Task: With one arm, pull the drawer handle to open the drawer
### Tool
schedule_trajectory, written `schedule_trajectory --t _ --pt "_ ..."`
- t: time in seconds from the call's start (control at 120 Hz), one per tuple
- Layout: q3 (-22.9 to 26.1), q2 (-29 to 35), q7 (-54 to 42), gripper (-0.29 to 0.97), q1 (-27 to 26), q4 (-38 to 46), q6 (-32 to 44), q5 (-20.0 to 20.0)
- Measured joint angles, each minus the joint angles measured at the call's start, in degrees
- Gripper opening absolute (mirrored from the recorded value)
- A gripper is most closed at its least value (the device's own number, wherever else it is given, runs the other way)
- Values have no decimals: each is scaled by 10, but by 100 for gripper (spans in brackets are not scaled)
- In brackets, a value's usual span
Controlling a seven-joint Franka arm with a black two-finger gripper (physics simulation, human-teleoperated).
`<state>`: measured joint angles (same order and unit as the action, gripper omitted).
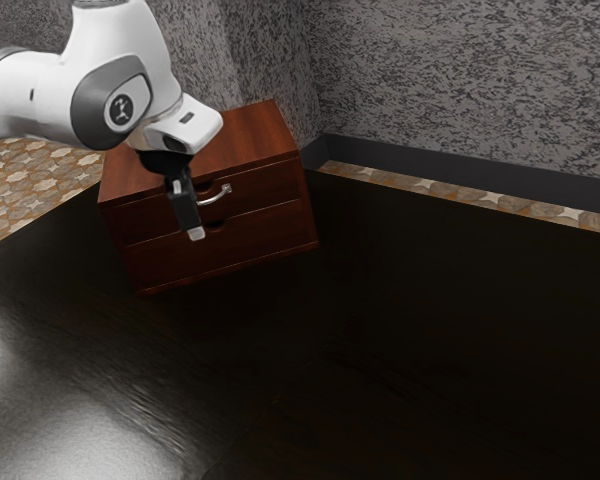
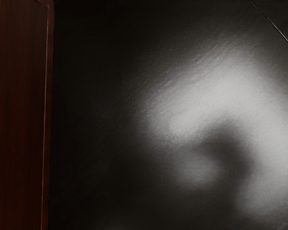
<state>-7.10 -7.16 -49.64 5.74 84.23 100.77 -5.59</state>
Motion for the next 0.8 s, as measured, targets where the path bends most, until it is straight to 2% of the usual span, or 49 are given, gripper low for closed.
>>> schedule_trajectory --t 0.325,0.8 --pt "-2 -39 -31 68 7 -3 71 -11" --pt "-8 -95 -70 68 16 -43 115 -14"
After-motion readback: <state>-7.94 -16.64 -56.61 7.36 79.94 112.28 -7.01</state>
